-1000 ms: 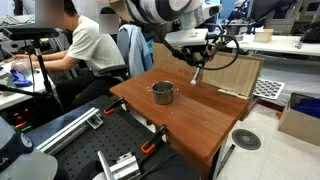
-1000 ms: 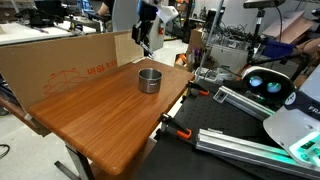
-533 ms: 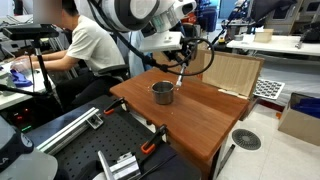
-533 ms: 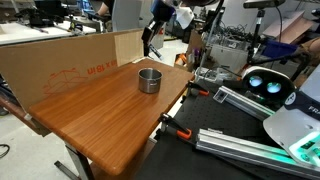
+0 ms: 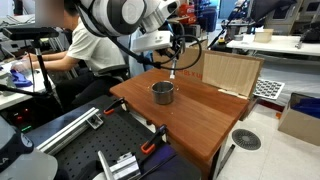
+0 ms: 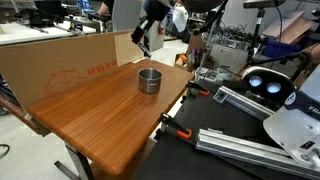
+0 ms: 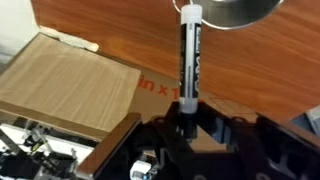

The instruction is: Pick up the marker and put it in the bowl

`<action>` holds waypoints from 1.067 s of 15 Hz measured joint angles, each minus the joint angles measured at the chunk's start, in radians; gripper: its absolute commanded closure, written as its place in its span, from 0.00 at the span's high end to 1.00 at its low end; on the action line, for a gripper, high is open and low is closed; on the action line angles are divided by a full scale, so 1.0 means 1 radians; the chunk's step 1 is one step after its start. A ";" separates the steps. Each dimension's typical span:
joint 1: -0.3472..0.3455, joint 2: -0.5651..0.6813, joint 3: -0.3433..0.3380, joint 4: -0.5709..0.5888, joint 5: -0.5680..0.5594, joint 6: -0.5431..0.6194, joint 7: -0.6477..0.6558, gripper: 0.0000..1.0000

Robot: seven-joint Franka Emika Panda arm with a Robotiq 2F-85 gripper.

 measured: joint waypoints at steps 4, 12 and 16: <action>-0.019 0.068 0.097 0.039 0.000 -0.002 0.017 0.06; -0.249 0.118 0.278 -0.015 -0.041 -0.008 0.015 0.06; -0.346 0.118 0.331 -0.040 -0.062 -0.020 0.008 0.14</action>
